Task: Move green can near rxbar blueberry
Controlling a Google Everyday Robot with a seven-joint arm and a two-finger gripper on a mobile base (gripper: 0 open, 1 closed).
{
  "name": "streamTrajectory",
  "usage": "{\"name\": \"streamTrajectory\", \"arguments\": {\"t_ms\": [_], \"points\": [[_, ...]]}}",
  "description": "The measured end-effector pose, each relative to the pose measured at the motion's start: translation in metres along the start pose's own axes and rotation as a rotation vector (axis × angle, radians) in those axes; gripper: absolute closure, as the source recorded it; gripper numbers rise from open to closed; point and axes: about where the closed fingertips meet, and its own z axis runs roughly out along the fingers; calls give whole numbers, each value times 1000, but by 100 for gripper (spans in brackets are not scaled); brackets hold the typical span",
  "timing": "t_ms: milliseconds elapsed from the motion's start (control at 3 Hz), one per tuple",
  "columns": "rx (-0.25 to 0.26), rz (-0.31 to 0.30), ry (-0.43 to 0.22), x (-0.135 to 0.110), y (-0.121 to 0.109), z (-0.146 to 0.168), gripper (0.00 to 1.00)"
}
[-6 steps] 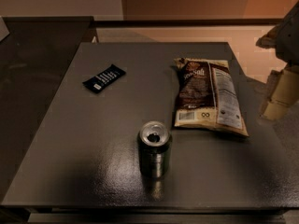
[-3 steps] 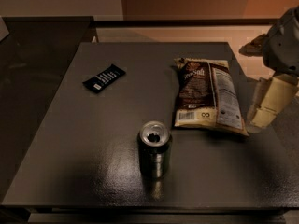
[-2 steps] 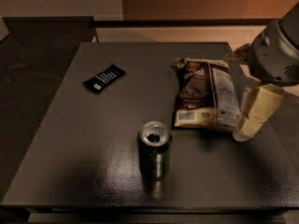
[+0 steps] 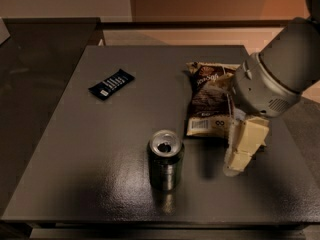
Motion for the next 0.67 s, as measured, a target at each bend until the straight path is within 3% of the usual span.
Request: {"name": "streamTrajectory", "arguments": {"t_ms": [667], "points": [[-113,-92,-104,-40,25,29,0]]}}
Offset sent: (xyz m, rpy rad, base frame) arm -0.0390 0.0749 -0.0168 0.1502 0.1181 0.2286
